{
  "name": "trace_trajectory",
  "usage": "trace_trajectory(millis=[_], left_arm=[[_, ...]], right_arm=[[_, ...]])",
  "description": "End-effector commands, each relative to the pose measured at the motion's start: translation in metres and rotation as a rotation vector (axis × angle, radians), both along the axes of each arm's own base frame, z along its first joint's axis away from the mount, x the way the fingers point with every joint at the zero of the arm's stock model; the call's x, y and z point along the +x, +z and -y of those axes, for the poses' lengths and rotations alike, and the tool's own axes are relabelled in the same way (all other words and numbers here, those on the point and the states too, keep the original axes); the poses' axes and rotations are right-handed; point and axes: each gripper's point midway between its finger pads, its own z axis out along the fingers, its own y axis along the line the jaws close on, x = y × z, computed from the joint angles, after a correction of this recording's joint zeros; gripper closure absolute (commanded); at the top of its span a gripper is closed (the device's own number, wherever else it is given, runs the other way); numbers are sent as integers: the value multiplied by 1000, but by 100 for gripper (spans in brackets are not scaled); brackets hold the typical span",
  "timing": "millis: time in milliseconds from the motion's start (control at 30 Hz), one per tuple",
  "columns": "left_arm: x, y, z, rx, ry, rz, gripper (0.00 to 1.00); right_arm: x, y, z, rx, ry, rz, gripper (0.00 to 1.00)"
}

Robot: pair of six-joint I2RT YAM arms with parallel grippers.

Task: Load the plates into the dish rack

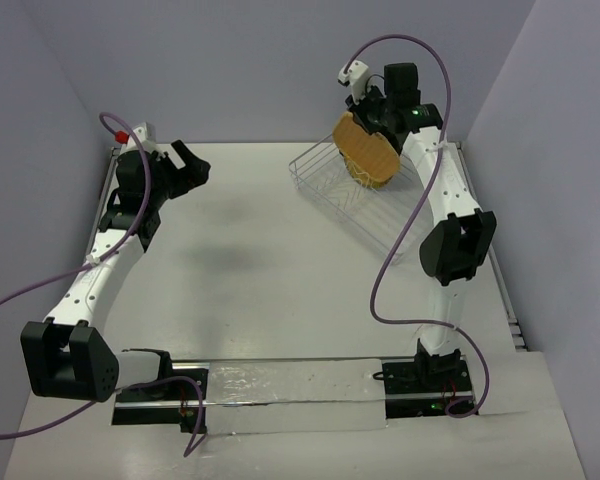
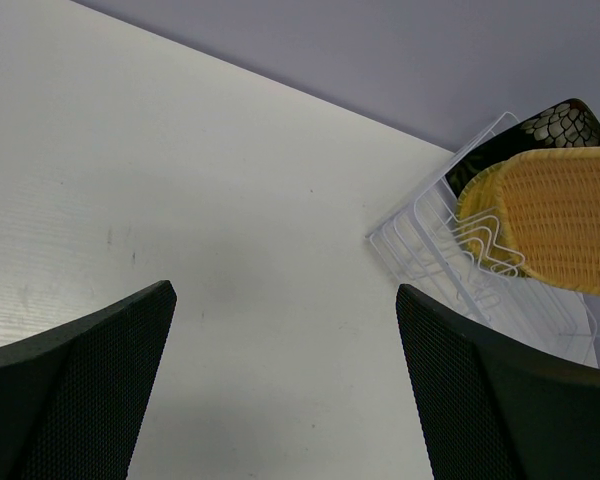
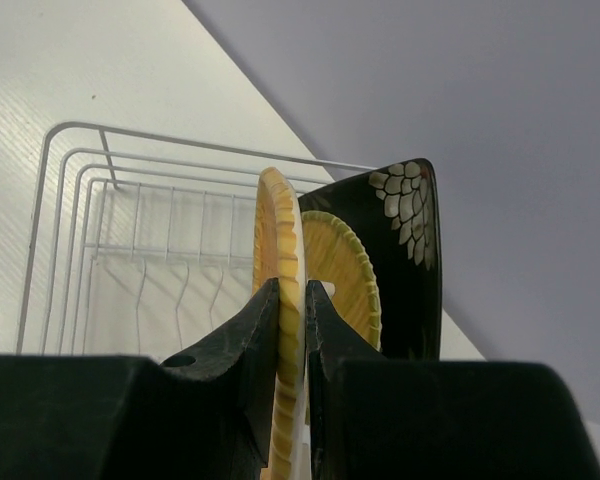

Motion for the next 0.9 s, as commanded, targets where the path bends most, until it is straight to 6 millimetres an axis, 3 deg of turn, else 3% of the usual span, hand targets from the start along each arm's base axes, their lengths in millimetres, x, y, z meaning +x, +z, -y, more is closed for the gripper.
trace_trajectory(millis=[0, 133, 433, 500, 667, 767, 867], left_arm=[[3, 20, -2, 8, -9, 48, 1], [3, 17, -4, 14, -1, 43, 1], [3, 17, -3, 15, -4, 40, 1], [2, 17, -3, 16, -7, 41, 1], [1, 20, -2, 14, -14, 50, 1], [0, 21, -1, 10, -19, 52, 1], [-1, 25, 0, 8, -27, 64, 1]], right_arm=[[10, 8, -9, -3, -5, 57, 100], [23, -15, -7, -8, -43, 19, 100], [41, -42, -7, 9, -97, -22, 100], [44, -44, -4, 18, -134, -17, 96], [46, -33, -4, 35, -173, 7, 39], [42, -10, -5, 50, -193, 51, 10], [37, 23, -4, 88, -212, 103, 1]])
